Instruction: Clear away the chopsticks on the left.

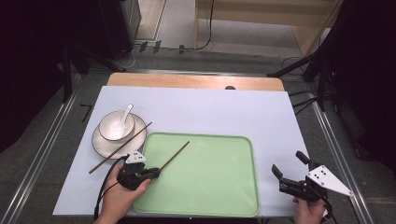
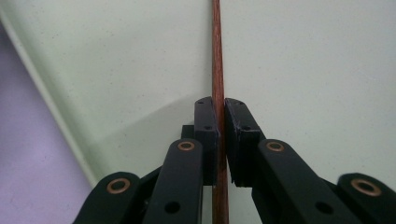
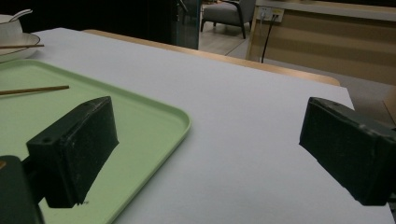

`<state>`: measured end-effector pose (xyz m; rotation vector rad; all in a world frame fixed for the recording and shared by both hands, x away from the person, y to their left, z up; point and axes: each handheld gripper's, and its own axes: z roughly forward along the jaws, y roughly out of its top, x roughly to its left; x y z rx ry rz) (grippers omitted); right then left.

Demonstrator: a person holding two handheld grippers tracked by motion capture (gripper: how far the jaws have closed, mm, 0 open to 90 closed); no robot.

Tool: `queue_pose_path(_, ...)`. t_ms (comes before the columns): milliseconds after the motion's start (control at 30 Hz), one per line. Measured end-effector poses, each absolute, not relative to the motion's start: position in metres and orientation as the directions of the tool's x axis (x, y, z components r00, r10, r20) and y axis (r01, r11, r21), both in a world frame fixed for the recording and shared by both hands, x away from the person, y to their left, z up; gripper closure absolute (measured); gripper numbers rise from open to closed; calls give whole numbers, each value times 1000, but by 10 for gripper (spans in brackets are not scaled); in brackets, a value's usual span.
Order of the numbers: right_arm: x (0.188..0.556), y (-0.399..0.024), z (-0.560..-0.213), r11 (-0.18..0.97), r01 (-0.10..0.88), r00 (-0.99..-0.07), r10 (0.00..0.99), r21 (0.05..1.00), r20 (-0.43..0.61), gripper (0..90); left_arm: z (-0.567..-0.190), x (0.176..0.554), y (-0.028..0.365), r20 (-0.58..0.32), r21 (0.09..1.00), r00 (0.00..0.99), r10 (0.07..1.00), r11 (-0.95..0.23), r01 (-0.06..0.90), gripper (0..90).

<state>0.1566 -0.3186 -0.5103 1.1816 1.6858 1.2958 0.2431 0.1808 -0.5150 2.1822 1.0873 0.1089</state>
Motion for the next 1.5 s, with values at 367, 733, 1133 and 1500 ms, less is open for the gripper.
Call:
queue_pose_path(367,158,-318,-511,87,248,-345,938,965,5,41,-516,245,174,-239,617,650,721,-405,675,792)
queue_pose_path(733,158,-319,-511,82,250,-343,939,965,9,41,-502,257,162,-221,667,691,688,-411,622,696)
queue_pose_path(1133,157,-318,-511,86,249,-347,938,965,6,41,-517,262,128,-144,624,716,683,-498,602,900)
queue_pose_path(1500,158,-318,-511,88,252,-347,938,964,6,41,-515,269,159,-177,612,639,749,-425,667,900)
